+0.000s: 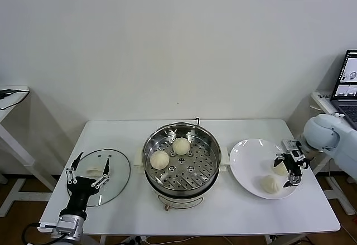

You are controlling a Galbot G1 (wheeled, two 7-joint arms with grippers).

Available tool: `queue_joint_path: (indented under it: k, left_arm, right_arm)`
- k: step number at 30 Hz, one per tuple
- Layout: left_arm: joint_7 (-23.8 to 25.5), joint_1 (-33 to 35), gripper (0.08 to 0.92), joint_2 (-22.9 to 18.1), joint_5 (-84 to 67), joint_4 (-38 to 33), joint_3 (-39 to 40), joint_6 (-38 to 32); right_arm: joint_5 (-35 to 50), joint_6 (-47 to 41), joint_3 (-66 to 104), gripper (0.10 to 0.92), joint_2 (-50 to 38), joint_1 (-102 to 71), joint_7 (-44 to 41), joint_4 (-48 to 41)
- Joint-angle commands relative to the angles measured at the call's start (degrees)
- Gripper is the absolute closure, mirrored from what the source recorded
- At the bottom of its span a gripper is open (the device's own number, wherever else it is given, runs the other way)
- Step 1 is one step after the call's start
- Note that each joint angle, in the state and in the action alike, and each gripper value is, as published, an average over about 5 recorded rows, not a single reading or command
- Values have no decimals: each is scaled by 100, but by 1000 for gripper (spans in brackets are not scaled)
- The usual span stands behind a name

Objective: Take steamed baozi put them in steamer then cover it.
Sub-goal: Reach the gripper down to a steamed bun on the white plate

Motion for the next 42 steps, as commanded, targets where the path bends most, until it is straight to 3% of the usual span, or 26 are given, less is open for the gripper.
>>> queue_joint_path:
  k: [1, 25, 42]
  left_arm:
    - [6, 6, 177, -5, 8, 20, -14, -23]
    - [2, -89, 177, 12, 15, 142, -72, -38]
    - [8, -124, 177, 8, 14, 218, -59, -56]
  right_arm:
    - [-376, 161, 469, 203, 275, -607, 119, -438]
    - [-240, 102, 158, 206, 647, -580, 139, -646]
    - [-243, 101, 161, 362, 687, -586, 106, -706]
